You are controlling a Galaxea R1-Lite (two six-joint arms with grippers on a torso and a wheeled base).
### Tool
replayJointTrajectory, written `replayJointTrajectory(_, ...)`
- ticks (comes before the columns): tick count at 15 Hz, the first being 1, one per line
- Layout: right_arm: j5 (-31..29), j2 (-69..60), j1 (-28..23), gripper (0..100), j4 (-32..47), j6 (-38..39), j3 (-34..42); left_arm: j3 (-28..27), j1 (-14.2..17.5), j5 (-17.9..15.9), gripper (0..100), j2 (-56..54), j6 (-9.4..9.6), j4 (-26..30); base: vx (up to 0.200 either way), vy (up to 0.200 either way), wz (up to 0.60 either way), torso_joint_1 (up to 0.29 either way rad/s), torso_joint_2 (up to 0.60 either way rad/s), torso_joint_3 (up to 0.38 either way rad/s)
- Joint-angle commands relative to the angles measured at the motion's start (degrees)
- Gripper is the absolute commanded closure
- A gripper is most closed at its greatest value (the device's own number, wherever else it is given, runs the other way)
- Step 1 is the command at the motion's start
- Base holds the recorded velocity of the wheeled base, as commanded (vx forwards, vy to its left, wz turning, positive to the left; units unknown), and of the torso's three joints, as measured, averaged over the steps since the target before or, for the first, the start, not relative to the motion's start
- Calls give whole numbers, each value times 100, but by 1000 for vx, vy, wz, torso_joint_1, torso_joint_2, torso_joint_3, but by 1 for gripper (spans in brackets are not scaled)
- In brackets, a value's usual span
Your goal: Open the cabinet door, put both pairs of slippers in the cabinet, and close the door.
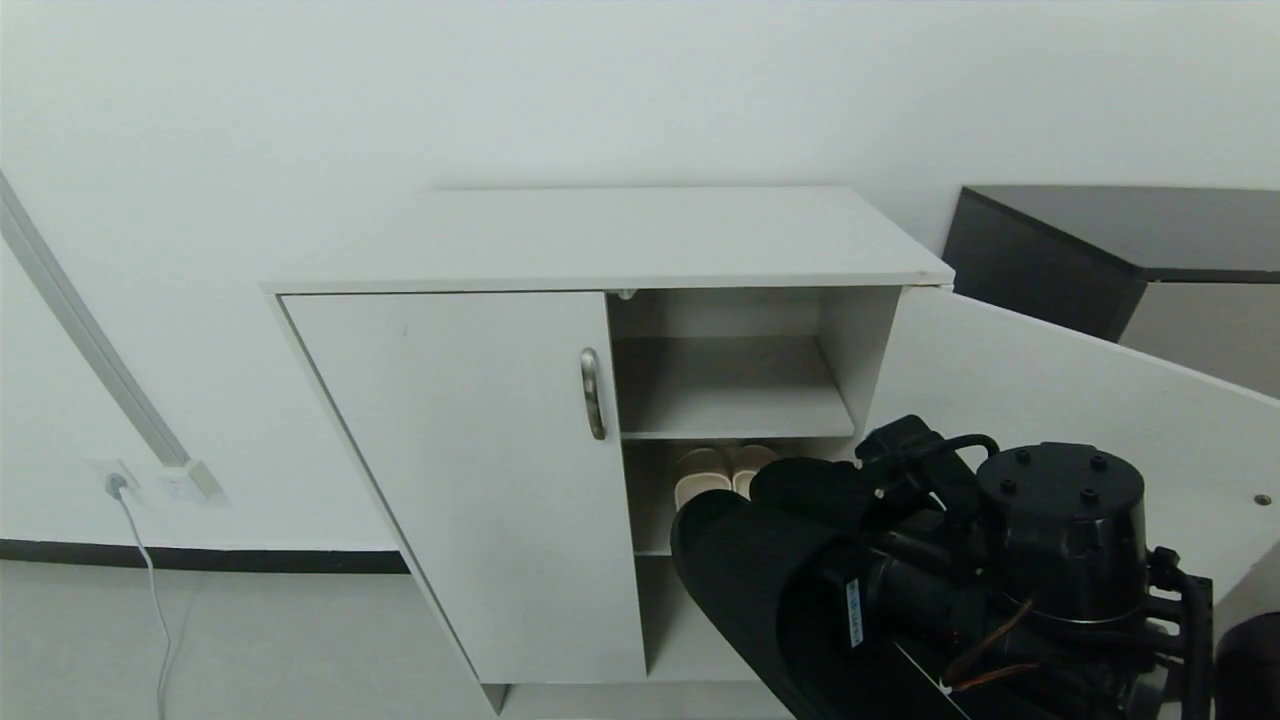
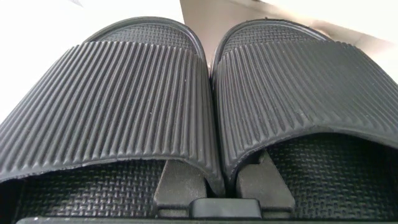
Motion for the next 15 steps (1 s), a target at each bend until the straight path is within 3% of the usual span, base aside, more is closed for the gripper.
replayJointTrajectory(1,1,19,13,100,-2,1,0,1,-7,1,100,0,0,-1,0,0,0,-129,452,334)
replayJointTrajectory(10,10,10,48,100,-2,1,35,1,-7,9,100,0,-9,-1,0,0,0,-60,437,375)
replayJointTrajectory(15,10,54,48,100,-2,1,35,1,2,1,100,9,-18,-1,0,0,0,2,78,72)
